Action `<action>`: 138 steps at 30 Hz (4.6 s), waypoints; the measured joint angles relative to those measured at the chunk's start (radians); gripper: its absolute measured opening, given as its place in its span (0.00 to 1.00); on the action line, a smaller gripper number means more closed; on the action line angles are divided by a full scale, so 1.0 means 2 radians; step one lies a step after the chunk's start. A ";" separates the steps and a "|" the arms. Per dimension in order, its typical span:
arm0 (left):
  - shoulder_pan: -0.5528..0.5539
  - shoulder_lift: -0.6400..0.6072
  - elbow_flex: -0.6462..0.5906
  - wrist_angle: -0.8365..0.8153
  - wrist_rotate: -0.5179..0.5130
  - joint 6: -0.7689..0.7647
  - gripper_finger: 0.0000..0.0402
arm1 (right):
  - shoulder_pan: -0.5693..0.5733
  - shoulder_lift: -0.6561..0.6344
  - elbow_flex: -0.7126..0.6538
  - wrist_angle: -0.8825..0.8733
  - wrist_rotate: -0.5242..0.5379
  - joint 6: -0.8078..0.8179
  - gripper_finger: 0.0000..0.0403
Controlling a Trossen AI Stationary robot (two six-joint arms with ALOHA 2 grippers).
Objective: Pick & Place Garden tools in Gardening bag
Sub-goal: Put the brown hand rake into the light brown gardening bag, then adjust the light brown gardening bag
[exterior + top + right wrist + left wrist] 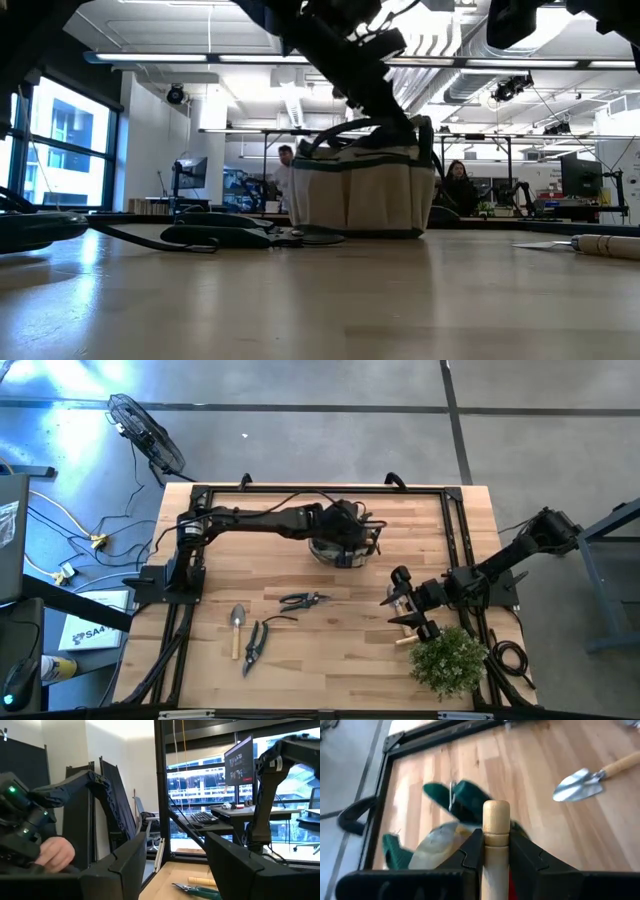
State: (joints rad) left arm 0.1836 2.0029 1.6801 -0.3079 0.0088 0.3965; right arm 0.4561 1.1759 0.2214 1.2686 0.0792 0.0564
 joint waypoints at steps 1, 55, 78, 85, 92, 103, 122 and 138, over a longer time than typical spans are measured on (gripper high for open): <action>-0.001 0.000 0.002 -0.008 -0.007 0.000 0.14 | 0.000 0.000 0.000 0.000 0.000 0.001 0.47; -0.001 -0.009 0.002 -0.044 -0.095 0.009 0.39 | 0.014 0.000 0.000 -0.024 0.000 0.011 0.47; -0.071 -0.120 0.002 -0.240 -0.234 -0.071 0.40 | 0.014 0.000 0.000 -0.051 -0.001 0.014 0.47; -0.104 -0.125 0.002 -0.407 -0.209 -0.146 0.40 | 0.014 0.000 0.000 -0.060 -0.002 0.014 0.47; -0.119 -0.125 -0.004 -0.438 -0.219 -0.188 0.40 | 0.014 0.000 0.000 -0.067 0.000 0.014 0.47; -0.071 -0.125 -0.004 -0.526 -0.388 -0.213 0.40 | -0.004 0.000 0.000 -0.191 0.062 0.117 0.47; 0.168 -0.125 -0.004 -0.265 -0.239 -0.109 0.40 | -0.079 0.016 0.000 -0.269 0.066 0.166 0.47; 0.209 -0.024 -0.004 -0.164 -0.055 -0.167 0.40 | -0.105 0.121 0.083 -0.284 0.049 0.091 0.47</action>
State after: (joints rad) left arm 0.6018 1.9556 1.6718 -0.6349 -0.1010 0.0631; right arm 0.2456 1.4177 0.3866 0.6997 0.1770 0.2386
